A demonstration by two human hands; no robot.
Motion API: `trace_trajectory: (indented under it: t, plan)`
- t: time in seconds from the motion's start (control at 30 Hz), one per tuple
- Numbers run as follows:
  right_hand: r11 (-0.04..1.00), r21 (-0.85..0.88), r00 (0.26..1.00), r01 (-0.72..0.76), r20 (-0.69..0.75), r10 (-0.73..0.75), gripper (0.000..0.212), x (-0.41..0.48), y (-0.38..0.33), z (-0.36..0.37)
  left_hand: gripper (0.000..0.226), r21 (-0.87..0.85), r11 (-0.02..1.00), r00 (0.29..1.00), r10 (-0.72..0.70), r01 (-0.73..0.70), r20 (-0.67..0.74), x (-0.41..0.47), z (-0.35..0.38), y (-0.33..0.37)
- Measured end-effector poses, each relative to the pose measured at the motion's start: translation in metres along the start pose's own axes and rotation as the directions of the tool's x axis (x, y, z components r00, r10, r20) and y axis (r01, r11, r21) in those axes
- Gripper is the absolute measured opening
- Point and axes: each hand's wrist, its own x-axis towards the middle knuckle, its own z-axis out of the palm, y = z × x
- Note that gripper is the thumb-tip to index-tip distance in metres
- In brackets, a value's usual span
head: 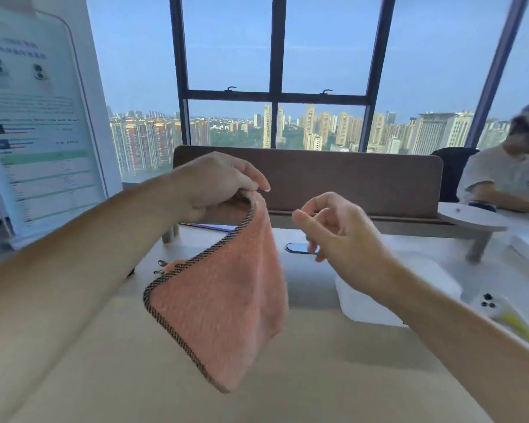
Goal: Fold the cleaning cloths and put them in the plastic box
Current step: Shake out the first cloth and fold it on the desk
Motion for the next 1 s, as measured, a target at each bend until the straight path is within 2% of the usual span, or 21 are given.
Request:
trace_trajectory:
  t: [0.07, 0.1, 0.17, 0.23, 0.3, 0.37, 0.4, 0.43, 0.47, 0.53, 0.57, 0.63, 0.73, 0.8, 0.9, 1.0]
  plan:
    - [0.960, 0.215, 0.958, -0.179, 0.258, 0.121, 0.049, -0.005, -0.018, 0.010, 0.021, -0.053, 0.999, 0.993, -0.006, 0.012, 0.121, -0.002, 0.020, 0.004]
    - [0.934, 0.264, 0.934, -0.241, 0.326, 0.149, 0.047, -0.004, -0.022, 0.011, 0.020, -0.078, 0.997, 0.984, -0.010, 0.024, 0.176, -0.003, 0.027, 0.005]
    - [0.899, 0.327, 0.917, -0.290, 0.364, 0.164, 0.036, -0.003, -0.021, 0.009, 0.022, -0.104, 0.994, 0.966, -0.012, 0.040, 0.257, -0.003, 0.031, 0.003]
    - [0.894, 0.340, 0.919, -0.293, 0.357, 0.166, 0.025, -0.004, -0.010, 0.007, 0.023, -0.055, 0.998, 0.948, 0.024, -0.007, 0.317, -0.005, 0.032, -0.003]
    - [0.900, 0.322, 0.924, -0.294, 0.337, 0.181, 0.018, -0.004, 0.002, 0.007, 0.016, 0.124, 0.977, 0.946, 0.133, -0.176, 0.295, -0.007, 0.034, -0.013]
    - [0.912, 0.285, 0.928, -0.296, 0.312, 0.204, 0.022, -0.002, 0.009, 0.007, 0.010, 0.426, 0.842, 0.944, 0.290, -0.330, 0.159, -0.005, 0.036, -0.024]
    - [0.917, 0.269, 0.929, -0.295, 0.305, 0.209, 0.026, -0.001, 0.011, 0.006, 0.019, 0.520, 0.790, 0.939, 0.336, -0.325, 0.076, -0.001, 0.037, -0.032]
    - [0.921, 0.258, 0.930, -0.292, 0.301, 0.211, 0.029, 0.000, 0.012, 0.004, 0.028, 0.517, 0.805, 0.949, 0.311, -0.290, 0.047, 0.000, 0.039, -0.040]
    - [0.928, 0.241, 0.932, -0.285, 0.297, 0.209, 0.031, 0.000, 0.012, 0.002, 0.034, 0.420, 0.874, 0.969, 0.234, -0.245, 0.080, -0.001, 0.041, -0.049]
    - [0.947, 0.192, 0.937, -0.257, 0.287, 0.197, 0.031, -0.001, 0.013, -0.004, 0.036, 0.205, 0.971, 0.968, 0.074, -0.125, 0.240, -0.005, 0.050, -0.066]
    - [0.953, 0.178, 0.942, -0.245, 0.278, 0.190, 0.031, -0.001, 0.014, -0.006, 0.032, 0.166, 0.980, 0.956, 0.061, -0.112, 0.286, -0.005, 0.055, -0.078]
    - [0.951, 0.192, 0.952, -0.241, 0.240, 0.193, 0.031, 0.000, 0.013, -0.013, 0.011, 0.183, 0.977, 0.943, 0.047, -0.112, 0.330, -0.008, 0.068, -0.096]
    - [0.941, 0.240, 0.965, -0.237, 0.169, 0.200, 0.029, 0.001, 0.010, -0.027, 0.020, 0.177, 0.979, 0.935, 0.032, -0.101, 0.354, -0.014, 0.076, -0.119]
    - [0.941, 0.238, 0.969, -0.242, 0.111, 0.221, 0.026, 0.000, 0.011, -0.037, 0.019, 0.145, 0.986, 0.942, 0.029, -0.082, 0.334, -0.016, 0.065, -0.126]
    - [0.932, 0.242, 0.962, -0.270, 0.020, 0.273, 0.026, -0.008, 0.016, -0.051, 0.012, 0.094, 0.994, 0.972, 0.028, -0.051, 0.234, -0.022, 0.035, -0.124]
    - [0.906, 0.318, 0.955, -0.281, -0.001, 0.296, 0.027, -0.020, 0.018, -0.063, 0.017, 0.016, 0.989, 0.984, 0.146, -0.149, 0.102, -0.031, 0.003, -0.100]
